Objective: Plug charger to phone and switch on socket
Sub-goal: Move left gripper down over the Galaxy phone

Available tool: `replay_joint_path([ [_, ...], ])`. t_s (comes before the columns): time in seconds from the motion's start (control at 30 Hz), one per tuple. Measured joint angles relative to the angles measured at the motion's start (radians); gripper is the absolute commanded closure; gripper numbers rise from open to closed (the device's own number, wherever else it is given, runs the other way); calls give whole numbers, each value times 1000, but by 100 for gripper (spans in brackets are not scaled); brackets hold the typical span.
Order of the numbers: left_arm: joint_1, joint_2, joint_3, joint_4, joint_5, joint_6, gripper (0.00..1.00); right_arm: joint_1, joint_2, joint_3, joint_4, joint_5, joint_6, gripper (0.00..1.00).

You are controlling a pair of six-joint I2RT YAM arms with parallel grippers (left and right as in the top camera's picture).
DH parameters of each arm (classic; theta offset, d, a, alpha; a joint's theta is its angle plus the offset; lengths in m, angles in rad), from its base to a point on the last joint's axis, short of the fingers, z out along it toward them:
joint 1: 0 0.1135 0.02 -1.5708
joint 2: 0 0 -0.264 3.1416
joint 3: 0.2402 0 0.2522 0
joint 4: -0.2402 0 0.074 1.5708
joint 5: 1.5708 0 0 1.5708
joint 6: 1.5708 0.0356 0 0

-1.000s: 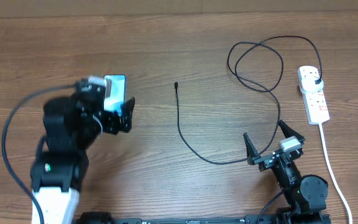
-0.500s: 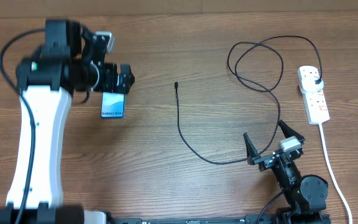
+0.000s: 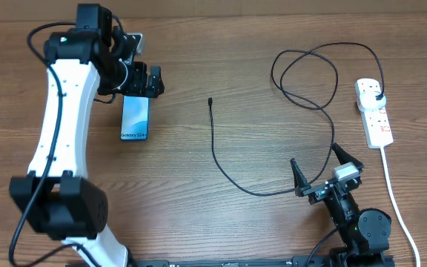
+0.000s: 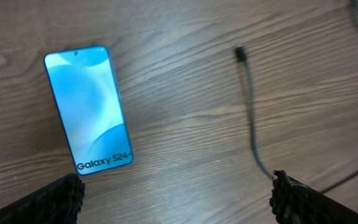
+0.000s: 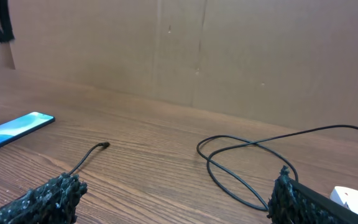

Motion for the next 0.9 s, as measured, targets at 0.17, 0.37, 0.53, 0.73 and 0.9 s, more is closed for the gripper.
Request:
replay_joint_path([
  [0.17, 0, 123, 5, -5, -102, -29, 0, 0, 0, 0, 0, 0, 0, 0],
  [0.37, 0, 259, 5, -1, -180, -43, 0, 0, 0, 0, 1, 0, 0, 0],
  [0.53, 0, 327, 5, 8, -224, -44, 0, 0, 0, 0, 0, 0, 0, 0],
  [0.73, 0, 339, 5, 38, -276, -46, 0, 0, 0, 0, 0, 0, 0, 0],
  [0.9, 0, 339, 5, 84, -291, -46, 0, 0, 0, 0, 0, 0, 0, 0],
])
